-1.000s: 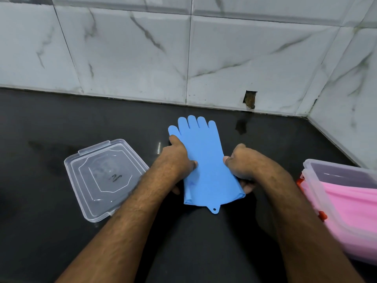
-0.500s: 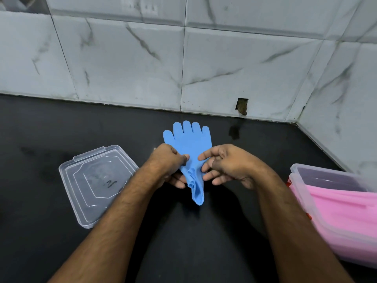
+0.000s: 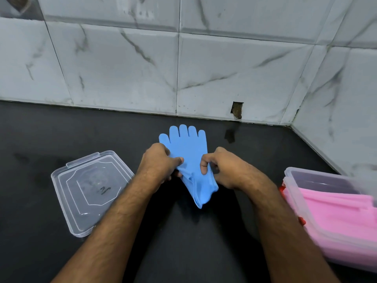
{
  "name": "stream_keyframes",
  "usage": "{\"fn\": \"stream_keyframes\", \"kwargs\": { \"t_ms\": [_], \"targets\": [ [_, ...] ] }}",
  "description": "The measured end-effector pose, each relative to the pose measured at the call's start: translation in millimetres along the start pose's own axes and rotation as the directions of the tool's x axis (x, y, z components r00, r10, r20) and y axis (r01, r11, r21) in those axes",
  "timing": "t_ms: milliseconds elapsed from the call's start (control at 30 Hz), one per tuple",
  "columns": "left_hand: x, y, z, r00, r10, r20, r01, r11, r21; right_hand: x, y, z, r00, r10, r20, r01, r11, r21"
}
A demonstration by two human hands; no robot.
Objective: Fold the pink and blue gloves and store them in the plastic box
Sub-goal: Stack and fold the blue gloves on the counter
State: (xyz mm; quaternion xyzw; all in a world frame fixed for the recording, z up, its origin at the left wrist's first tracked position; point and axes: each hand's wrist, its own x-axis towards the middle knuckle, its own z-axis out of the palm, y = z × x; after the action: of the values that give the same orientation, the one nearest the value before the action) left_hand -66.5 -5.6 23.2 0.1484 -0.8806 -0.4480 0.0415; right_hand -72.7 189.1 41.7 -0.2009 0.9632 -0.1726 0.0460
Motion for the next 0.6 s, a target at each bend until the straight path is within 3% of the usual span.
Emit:
{"fn": "stream_keyframes", "kwargs": {
  "t_ms": [133, 200, 267, 300, 400, 600],
  "targets": [
    [-1, 1, -3, 0.981, 0.129, -0.143, -0.133, 0.991, -0.015, 4, -4, -3, 0.99, -0.041, -0.133, 0.049, 0.997, 0.053],
    [-1, 3, -1, 0.984, 0.127, -0.122, -0.155, 0.953, -0.262, 6, -2, -3, 0.974, -0.016, -0.227, 0.038, 0.995, 0.095],
    [-3, 9, -2, 0.998, 0.061, -0.028, -0.066, 0.845, -0.531, 8, 3, -1, 0.944, 0.071, -0.321, 0.003, 0.974, 0.224],
    [-4, 11, -2, 0.999, 0.043, 0.018, -0.024, 0.809, -0.587, 10, 5, 1, 0.926, 0.112, -0.36, -0.005, 0.958, 0.286],
    [-4, 13, -1, 0.986, 0.103, 0.127, -0.021, 0.851, -0.524, 14, 7, 2, 0.877, 0.197, -0.439, -0.021, 0.927, 0.374],
    [-13, 8, 0, 0.896, 0.353, 0.269, -0.24, 0.895, -0.377, 16, 11, 7, 0.805, 0.263, -0.531, -0.054, 0.925, 0.376]
  ]
}}
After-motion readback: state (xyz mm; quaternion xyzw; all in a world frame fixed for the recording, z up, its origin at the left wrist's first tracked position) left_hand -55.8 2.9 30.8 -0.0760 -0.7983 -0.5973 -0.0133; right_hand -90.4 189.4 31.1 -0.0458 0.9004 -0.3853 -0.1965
